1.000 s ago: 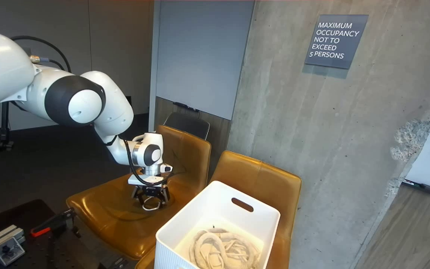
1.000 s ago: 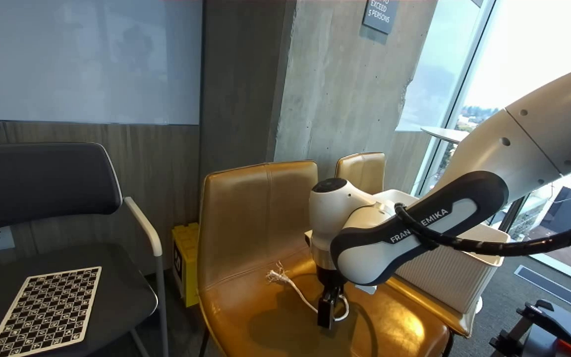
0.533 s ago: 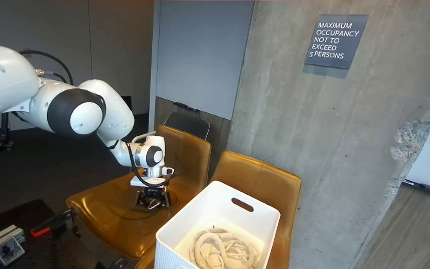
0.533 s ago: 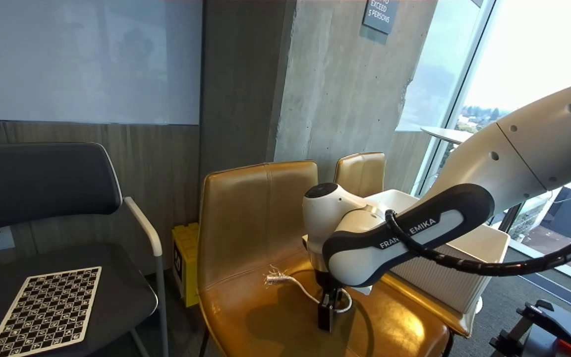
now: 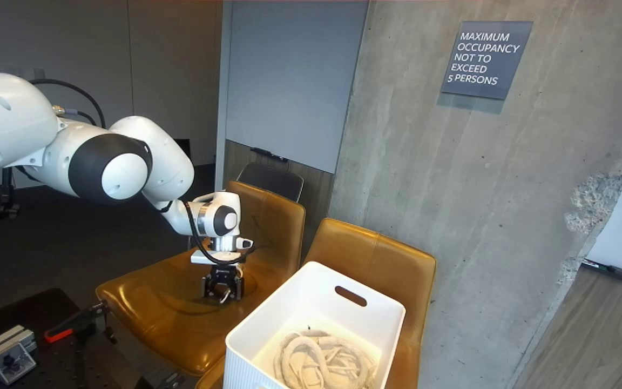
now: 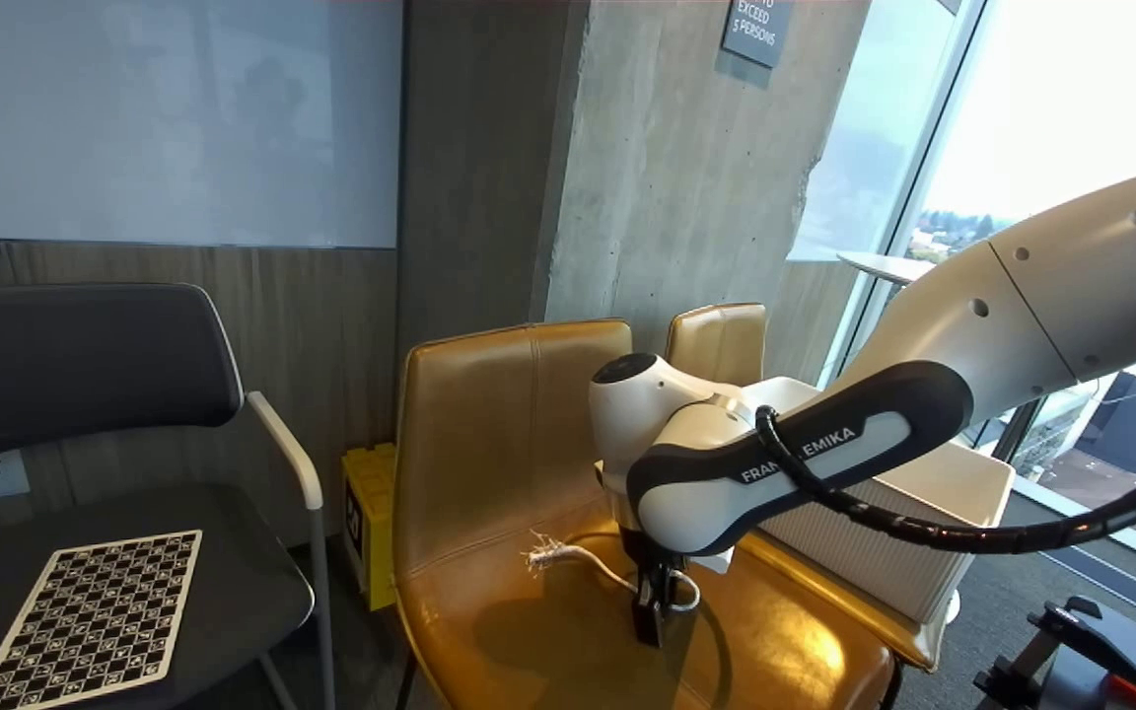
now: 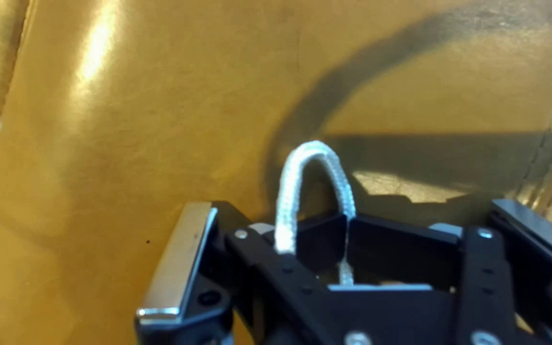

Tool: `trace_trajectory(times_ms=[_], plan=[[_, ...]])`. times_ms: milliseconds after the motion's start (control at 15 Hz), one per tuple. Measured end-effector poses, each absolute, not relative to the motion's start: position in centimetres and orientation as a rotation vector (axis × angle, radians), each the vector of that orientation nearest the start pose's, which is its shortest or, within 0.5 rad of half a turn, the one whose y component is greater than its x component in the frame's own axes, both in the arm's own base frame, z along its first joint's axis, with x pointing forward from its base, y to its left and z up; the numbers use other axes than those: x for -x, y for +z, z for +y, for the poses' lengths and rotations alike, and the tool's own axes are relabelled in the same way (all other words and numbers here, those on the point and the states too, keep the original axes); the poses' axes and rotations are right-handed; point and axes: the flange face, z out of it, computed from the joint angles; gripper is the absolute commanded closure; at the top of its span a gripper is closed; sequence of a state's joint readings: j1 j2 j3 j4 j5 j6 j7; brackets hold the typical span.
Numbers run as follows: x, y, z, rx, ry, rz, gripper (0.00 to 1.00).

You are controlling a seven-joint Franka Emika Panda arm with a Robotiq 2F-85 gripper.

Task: Put the ropes in the basket

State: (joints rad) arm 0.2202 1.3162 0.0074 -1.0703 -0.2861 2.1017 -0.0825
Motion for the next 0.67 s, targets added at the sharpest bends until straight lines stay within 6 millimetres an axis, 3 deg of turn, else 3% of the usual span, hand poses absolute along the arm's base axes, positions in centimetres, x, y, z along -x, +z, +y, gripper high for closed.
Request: trace_trajectory(times_ms=[400,533,667], plan=[[-69.6,-0.3,14.3,3.270,0.426,-0.790,1.00],[-70.0,1.6,14.4,3.287,0.400,-0.782,1.00],[-70.6,4.8,14.5,3.315,0.357,-0.774,1.00]])
